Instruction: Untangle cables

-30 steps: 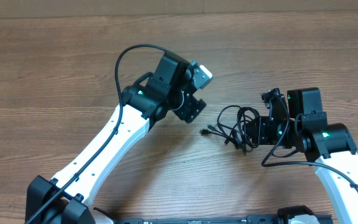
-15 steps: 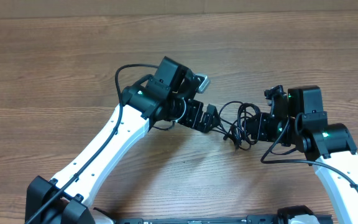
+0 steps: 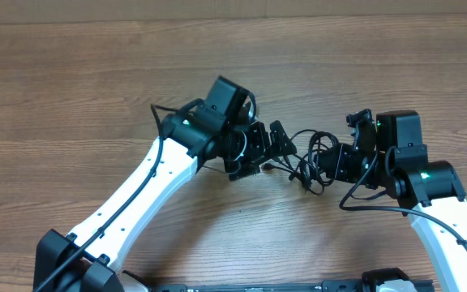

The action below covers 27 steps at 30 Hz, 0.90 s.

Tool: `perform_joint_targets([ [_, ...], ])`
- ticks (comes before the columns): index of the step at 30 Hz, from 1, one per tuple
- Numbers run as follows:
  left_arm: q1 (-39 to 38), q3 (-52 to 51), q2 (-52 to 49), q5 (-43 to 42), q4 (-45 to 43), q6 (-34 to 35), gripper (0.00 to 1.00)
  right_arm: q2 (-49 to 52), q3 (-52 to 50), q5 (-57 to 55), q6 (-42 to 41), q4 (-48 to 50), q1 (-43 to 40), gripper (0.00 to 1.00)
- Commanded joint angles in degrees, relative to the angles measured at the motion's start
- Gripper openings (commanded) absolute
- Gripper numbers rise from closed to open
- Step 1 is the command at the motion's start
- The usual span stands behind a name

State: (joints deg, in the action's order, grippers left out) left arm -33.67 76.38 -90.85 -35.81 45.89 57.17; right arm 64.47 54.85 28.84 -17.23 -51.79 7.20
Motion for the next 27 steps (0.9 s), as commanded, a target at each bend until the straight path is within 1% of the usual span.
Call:
perform_joint_targets([
  [1,-2.1,0.6,1.2,4.4,0.2,13.2,1.0,-0.6,0.2,7.3,-1.0,2.7,-0.1,0.04],
  [4,-3.1,0.6,1.1,5.7,0.2,15.4,0.87,-0.6,0.2,8.5,-1.0,3.5,-0.1,0.04],
  [11,-3.4,0.6,1.1,9.4,0.6,18.3,0.71,-0.7,0.2,8.6,-0.9,2.8,-0.1,0.04],
  [14,-3.5,0.6,1.1,11.8,0.9,20.2,0.7,-1.4,0.2,8.8,-0.5,3.1,-0.1,0.04],
  [19,-3.5,0.6,1.1,12.8,0.7,23.4,0.78,-3.6,0.2,8.8,-0.3,3.1,-0.1,0.04],
  [27,-3.6,0.6,1.1,13.3,-0.5,25.8,0.78,-6.6,0.2,10.6,-0.1,3.1,-0.1,0.04],
])
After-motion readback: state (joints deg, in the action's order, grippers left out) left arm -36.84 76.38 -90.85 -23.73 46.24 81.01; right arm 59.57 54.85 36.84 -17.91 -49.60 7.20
